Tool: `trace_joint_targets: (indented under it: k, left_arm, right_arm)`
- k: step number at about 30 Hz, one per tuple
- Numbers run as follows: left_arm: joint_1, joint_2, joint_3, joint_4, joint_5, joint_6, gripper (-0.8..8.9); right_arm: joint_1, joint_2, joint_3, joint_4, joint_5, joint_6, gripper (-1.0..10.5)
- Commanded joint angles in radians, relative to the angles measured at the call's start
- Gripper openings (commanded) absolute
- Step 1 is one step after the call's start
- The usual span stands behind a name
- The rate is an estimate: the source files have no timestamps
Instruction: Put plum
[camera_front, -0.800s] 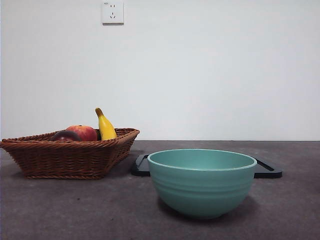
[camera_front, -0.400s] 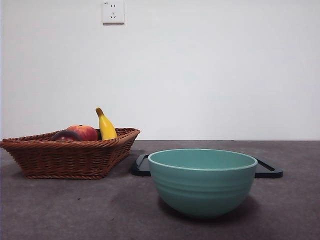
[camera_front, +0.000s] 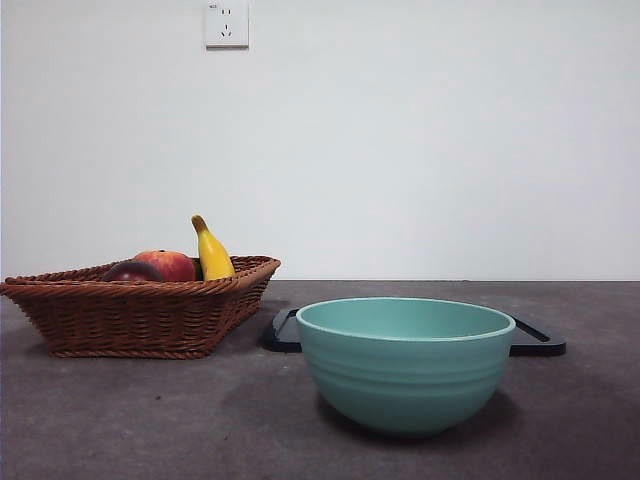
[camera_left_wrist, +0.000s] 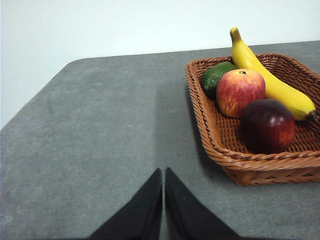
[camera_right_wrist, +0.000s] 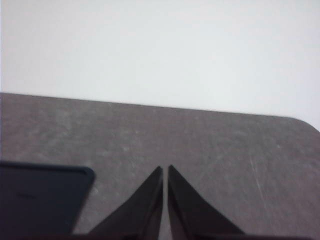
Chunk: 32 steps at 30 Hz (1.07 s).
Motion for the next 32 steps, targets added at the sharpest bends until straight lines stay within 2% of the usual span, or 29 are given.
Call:
trace_joint_targets:
  k: [1,9,20,32]
  left_arm:
    - [0.003,-0.002,-0.021,-0.007,0.000,-0.002,0.07]
    - [0.003,-0.002,-0.021,-0.007,0.000,-0.002,0.07]
    - [0.003,-0.001,-0.021,-0.007,0.000,-0.002,0.07]
    - [0.003,-0.001,-0.021,-0.008,0.000,-0.002,0.07]
  right_arm:
    - [-0.002,-0.034,-0.056,0.042,0.022,-0.006,0.1]
    - [-0.002,-0.108,-0.166,0.039,0.022,0.011,0.1]
    - [-0.001,-0.145,-0.166,-0.159,0.068,0.014,0.1]
    - [0.000,-0.145,-0.166,-0.132,0.066,0.024,0.1]
